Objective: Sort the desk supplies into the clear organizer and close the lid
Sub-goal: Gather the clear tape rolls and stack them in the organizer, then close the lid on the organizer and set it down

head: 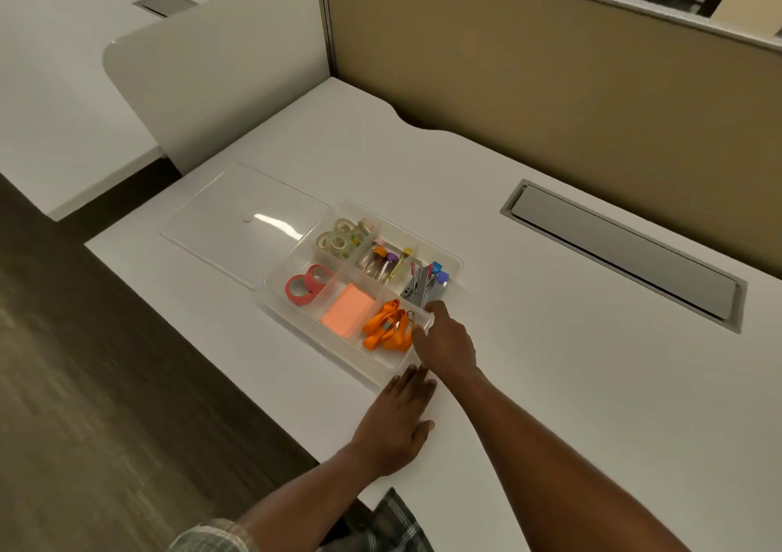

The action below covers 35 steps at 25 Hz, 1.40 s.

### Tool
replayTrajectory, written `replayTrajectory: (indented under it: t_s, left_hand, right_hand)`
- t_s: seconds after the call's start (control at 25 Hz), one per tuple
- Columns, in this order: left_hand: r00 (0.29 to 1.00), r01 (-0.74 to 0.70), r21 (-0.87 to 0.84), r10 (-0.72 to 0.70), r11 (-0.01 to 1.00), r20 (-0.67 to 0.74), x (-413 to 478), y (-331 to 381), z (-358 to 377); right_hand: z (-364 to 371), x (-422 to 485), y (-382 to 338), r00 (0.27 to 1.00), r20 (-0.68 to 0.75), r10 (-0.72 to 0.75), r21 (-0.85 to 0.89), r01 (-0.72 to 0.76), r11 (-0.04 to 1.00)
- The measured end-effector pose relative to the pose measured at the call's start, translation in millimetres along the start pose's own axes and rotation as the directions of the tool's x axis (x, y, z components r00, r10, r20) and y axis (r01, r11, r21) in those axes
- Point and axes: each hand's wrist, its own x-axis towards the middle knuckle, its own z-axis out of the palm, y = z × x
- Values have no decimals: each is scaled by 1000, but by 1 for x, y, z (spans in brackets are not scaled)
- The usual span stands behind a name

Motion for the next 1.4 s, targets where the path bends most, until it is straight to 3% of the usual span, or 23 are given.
replayTrajectory:
  t_s: [0.12, 0.28, 0.36, 0.48, 0.76, 1.0, 1.28, 1.4]
  left_hand:
    - [999, -44, 27, 43, 999, 12, -19, -2, -9]
    - [963, -229, 63, 236, 971, -129, -36, -8, -17]
    - [957, -246, 20, 246, 969, -155, -40, -24, -28]
    - [969, -136, 6, 134, 991, -209, -39, -66, -55]
    - [989, 44, 155, -20, 987, -149, -22, -188, -136]
    - [896, 441, 199, -418, 875, -147, 21, -262, -181]
    - [869, 494, 191, -490, 848, -71, 49, -255, -177]
    - [888, 459, 123, -450, 880, -98, 56, -236, -180]
  right_hand:
    - [-6, -9, 17, 1000, -10, -1, 38, 2, 999]
    - [-17, -24, 40, 997, -5, 71, 163, -69, 984]
    - [-25, -33, 52, 995, -22, 99, 200, -93, 975]
    - [-34, -47, 65, 991, -47, 123, 213, -110, 971]
    - [-25, -60, 68, 955, -145, 258, 194, -229, 954]
    - [-15, -55, 68, 901, -183, 392, 190, -359, 914]
    - [-7, -58, 67, 877, -246, 412, 162, -382, 910]
    - [-11, -63, 73, 863, -255, 437, 153, -410, 899]
